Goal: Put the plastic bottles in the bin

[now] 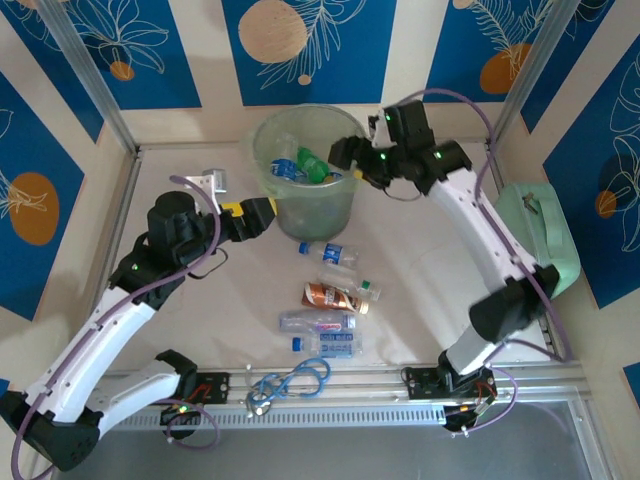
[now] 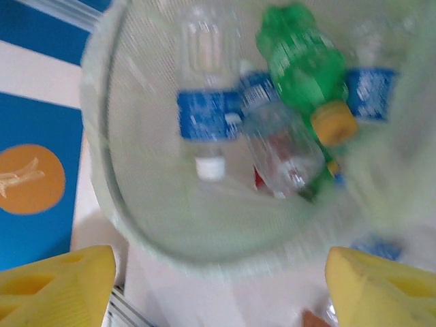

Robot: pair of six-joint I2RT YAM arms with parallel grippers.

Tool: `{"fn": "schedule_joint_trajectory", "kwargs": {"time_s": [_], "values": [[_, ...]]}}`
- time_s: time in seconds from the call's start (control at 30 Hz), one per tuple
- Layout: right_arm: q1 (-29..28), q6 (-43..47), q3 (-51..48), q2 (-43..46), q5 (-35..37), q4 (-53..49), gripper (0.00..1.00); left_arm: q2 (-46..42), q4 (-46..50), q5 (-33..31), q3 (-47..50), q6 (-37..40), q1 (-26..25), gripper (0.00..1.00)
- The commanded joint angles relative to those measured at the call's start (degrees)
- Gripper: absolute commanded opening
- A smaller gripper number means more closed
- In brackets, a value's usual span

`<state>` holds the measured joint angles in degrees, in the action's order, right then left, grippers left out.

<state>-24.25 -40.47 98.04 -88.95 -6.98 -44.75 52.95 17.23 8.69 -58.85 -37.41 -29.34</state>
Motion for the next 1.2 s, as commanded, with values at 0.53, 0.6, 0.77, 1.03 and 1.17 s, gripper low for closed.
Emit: {"fn": "schedule_joint_trajectory", "kwargs": {"time_s": [0.53, 0.6, 0.77, 1.03, 1.17], "values": [[-22.43, 8.48, -42.42, 20.15, 5.9, -1.46, 0.94, -0.32, -1.55, -1.17, 8.58, -6.23, 1.37, 0.94], [-26.45, 8.67, -43.19, 19.76, 6.61, -2.33, 0.95, -0.34, -1.66, -1.0, 9.0, -6.44, 1.7, 0.94], [-34.01, 10.06, -42.95, 15.84, 9.69, -4.31, 0.97, 0.21, -0.18, -2.5, 9.64, -8.22, 2.51, 0.93], [-42.75, 9.01, -39.71, 6.36, 17.57, -7.36, 1.0, -0.1, 3.29, -3.27, 12.09, -11.89, 4.54, 0.92], [-44.63, 9.22, -38.64, 3.2, 19.6, -8.19, 1.0, 0.07, 3.31, -2.5, 12.36, -12.07, 5.16, 0.92]]}}
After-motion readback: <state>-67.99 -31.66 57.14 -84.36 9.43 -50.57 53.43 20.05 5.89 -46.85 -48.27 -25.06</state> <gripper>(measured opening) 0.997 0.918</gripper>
